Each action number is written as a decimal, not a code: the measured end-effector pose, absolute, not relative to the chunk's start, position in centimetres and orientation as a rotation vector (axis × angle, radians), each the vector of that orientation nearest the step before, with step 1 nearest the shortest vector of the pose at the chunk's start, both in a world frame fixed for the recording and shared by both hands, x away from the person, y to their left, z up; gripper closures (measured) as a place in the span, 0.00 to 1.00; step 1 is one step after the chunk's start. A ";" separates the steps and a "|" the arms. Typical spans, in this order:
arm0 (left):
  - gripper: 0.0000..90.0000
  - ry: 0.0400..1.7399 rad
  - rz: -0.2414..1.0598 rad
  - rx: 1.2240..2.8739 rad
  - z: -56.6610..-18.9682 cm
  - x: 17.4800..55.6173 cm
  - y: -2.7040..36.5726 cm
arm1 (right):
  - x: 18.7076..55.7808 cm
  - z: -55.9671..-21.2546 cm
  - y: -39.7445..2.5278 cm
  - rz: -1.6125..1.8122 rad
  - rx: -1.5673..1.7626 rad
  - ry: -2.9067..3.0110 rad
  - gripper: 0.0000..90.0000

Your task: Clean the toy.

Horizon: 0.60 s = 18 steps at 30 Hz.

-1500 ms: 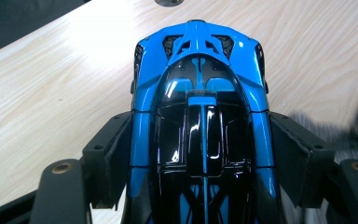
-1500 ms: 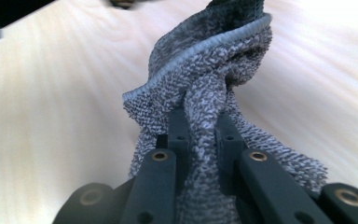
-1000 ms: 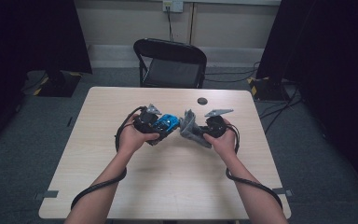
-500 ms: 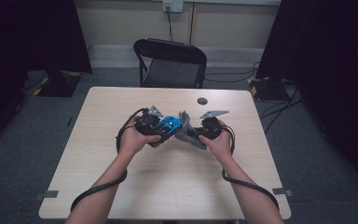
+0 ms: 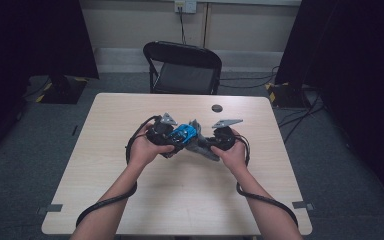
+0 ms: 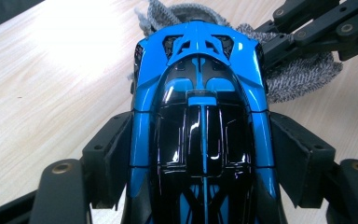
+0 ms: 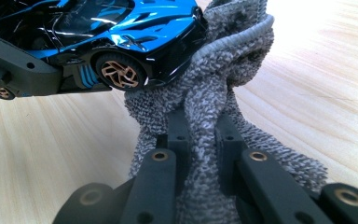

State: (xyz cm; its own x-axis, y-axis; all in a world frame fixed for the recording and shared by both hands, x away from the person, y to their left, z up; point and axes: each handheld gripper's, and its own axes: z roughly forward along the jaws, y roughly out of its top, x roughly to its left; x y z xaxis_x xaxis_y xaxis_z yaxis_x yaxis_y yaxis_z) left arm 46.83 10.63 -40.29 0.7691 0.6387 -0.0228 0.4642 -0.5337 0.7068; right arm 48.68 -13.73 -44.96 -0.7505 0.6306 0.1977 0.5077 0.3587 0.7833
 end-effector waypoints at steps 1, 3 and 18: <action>0.31 0.815 0.315 2.230 -40.3 46.8 10.6 | 48.7 -45.0 -13.7 1.351 1.042 2.474 0.90; 0.31 0.814 0.315 2.231 -40.2 46.9 10.6 | 48.6 -45.0 -13.6 1.362 1.030 2.478 0.90; 0.31 0.838 0.304 2.232 -40.4 47.6 10.1 | 47.4 -45.2 -11.4 1.387 0.908 2.546 0.90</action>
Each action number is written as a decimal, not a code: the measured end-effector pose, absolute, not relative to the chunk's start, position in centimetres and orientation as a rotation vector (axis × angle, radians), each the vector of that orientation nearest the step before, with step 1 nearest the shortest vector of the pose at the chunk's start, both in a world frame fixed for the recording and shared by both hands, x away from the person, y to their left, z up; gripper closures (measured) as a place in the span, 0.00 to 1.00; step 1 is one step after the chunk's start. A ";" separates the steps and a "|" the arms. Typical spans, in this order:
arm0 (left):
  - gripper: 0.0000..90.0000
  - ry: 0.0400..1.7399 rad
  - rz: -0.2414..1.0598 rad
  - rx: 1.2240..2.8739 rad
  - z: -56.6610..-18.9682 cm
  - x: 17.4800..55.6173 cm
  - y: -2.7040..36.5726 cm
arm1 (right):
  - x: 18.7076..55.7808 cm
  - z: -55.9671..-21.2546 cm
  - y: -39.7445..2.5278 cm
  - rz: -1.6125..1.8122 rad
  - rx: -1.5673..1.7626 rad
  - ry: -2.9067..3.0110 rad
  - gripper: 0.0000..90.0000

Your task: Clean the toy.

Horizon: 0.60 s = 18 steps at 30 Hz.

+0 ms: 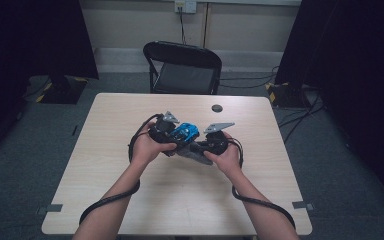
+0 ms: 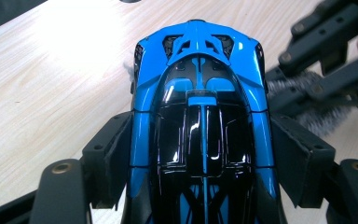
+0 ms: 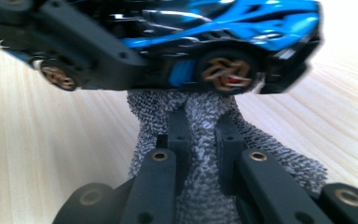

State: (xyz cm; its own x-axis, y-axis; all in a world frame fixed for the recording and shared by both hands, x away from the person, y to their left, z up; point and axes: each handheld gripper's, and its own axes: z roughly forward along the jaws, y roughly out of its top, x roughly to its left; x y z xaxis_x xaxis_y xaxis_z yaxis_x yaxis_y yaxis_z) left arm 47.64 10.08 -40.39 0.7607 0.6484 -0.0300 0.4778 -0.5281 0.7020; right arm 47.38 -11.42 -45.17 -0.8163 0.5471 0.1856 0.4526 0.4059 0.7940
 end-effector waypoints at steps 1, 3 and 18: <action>0.31 0.841 0.305 2.226 -40.5 47.7 10.1 | 47.3 -45.2 -11.3 1.391 0.905 2.550 0.90; 0.31 0.851 0.296 2.233 -40.6 47.8 10.1 | 47.1 -45.3 -11.0 1.390 0.892 2.557 0.90; 0.31 0.899 0.344 2.219 -41.0 48.7 10.1 | 45.8 -45.7 -8.8 1.398 0.779 2.631 0.90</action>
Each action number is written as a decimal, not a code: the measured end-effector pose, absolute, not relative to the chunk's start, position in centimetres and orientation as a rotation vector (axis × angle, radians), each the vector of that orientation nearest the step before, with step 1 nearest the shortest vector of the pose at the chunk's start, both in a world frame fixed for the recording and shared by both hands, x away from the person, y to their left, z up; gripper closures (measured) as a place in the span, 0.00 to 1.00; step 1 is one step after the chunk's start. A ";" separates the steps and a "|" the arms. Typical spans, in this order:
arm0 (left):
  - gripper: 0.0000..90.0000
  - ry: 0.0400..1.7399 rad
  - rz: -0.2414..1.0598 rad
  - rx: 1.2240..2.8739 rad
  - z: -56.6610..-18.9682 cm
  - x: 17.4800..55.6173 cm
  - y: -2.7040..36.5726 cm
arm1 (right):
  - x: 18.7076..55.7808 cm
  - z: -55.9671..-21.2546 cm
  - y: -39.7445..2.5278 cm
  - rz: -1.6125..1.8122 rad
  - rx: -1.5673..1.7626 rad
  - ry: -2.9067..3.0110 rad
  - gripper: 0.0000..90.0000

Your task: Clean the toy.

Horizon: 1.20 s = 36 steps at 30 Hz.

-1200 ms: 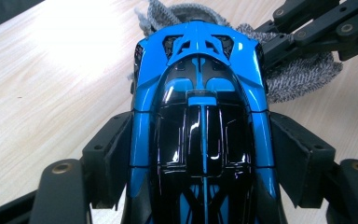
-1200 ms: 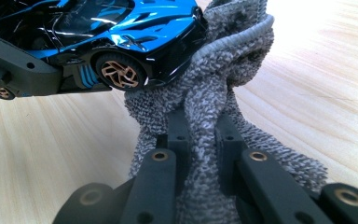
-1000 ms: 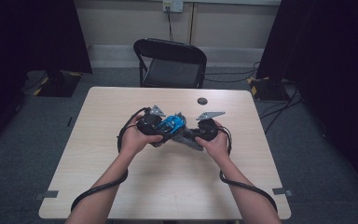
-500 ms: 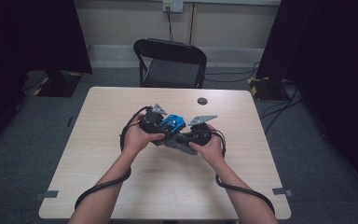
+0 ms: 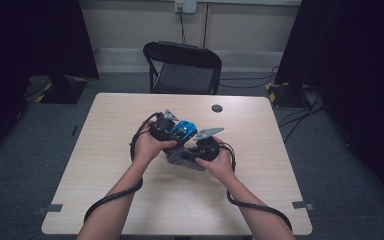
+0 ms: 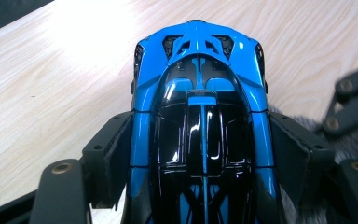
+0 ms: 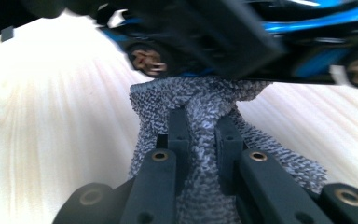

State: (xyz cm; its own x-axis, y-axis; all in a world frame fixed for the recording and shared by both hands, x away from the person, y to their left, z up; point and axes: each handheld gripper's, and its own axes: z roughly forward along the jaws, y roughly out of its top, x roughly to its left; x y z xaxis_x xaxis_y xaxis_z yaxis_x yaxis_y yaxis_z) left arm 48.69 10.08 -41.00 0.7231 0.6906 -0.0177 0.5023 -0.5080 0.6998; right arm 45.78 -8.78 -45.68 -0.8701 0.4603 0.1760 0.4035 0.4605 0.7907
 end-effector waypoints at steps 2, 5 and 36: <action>0.31 0.900 0.343 2.223 -41.0 48.8 10.1 | 45.5 -45.8 -8.4 1.401 0.759 2.642 0.90; 0.31 0.907 0.355 2.219 -41.1 48.9 10.0 | 45.2 -45.9 -7.9 1.406 0.729 2.665 0.90; 0.31 0.893 0.364 2.213 -40.7 46.5 13.1 | 49.1 -44.7 -14.8 1.216 1.000 2.496 0.90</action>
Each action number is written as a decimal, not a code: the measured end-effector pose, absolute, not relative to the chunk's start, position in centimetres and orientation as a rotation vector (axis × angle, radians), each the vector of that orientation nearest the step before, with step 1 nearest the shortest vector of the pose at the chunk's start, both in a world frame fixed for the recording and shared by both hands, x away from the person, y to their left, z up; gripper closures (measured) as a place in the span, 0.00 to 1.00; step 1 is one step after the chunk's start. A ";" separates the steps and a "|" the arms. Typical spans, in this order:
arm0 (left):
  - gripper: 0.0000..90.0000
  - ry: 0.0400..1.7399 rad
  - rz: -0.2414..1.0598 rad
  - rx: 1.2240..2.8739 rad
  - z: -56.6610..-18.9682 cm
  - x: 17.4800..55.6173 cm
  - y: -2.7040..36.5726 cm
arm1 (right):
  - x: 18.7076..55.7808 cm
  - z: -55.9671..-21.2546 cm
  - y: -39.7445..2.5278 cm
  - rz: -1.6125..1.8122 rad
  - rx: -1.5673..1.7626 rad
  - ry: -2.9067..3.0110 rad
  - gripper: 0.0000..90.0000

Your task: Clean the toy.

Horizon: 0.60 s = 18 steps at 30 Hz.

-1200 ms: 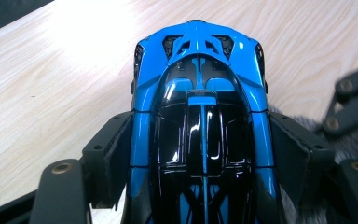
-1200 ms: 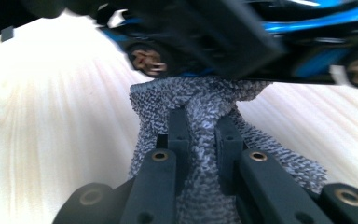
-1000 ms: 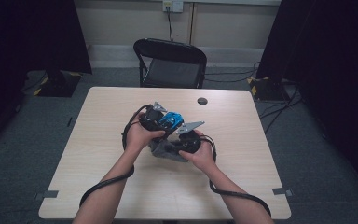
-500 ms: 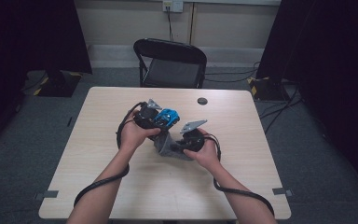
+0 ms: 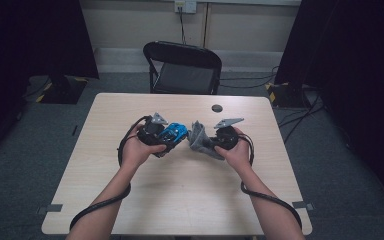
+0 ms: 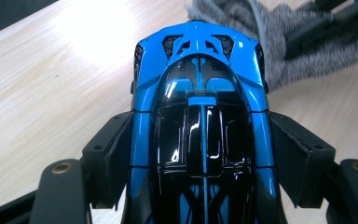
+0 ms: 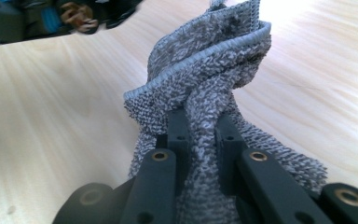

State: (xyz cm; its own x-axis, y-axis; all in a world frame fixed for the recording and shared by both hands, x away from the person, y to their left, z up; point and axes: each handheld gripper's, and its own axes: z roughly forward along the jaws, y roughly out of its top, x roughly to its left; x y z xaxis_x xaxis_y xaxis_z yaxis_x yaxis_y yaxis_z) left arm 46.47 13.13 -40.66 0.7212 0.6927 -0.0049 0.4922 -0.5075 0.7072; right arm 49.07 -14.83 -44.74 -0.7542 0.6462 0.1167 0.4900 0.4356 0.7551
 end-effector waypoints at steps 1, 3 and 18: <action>0.31 0.890 0.358 2.218 -40.8 46.3 13.2 | 49.1 -44.7 -14.9 1.213 1.003 2.488 0.90; 0.31 0.890 0.357 2.219 -41.1 46.1 13.2 | 49.3 -44.6 -15.1 1.220 1.019 2.473 0.90; 0.31 0.884 0.307 2.229 -42.4 45.9 12.6 | 49.3 -43.9 -13.3 1.256 0.979 2.467 0.90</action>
